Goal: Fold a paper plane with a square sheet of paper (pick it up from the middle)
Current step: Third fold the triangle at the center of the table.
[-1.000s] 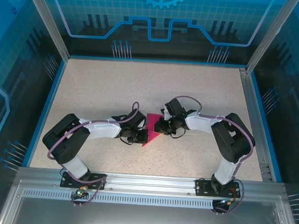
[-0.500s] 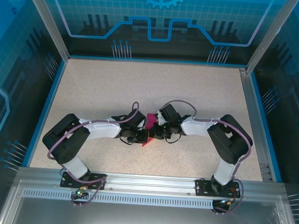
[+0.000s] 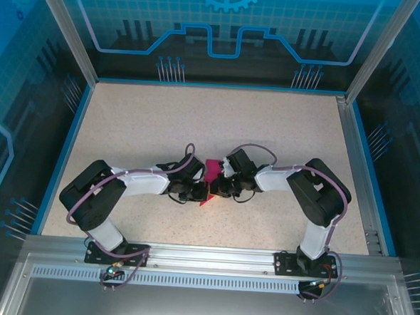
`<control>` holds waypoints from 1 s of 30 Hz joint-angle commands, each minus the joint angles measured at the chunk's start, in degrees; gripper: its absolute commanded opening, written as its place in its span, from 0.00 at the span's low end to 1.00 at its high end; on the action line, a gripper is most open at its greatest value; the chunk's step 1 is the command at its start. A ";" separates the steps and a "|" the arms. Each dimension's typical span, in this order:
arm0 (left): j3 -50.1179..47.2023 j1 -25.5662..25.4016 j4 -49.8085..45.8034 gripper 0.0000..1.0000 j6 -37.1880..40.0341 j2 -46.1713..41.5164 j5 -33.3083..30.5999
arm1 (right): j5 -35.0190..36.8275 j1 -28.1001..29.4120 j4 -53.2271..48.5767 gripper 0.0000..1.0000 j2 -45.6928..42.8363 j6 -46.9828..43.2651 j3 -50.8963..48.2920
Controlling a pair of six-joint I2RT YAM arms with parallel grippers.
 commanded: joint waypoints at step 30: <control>-3.36 0.18 -4.37 0.03 1.21 2.40 -3.75 | -0.81 -11.28 -2.12 0.16 -6.00 -7.67 0.96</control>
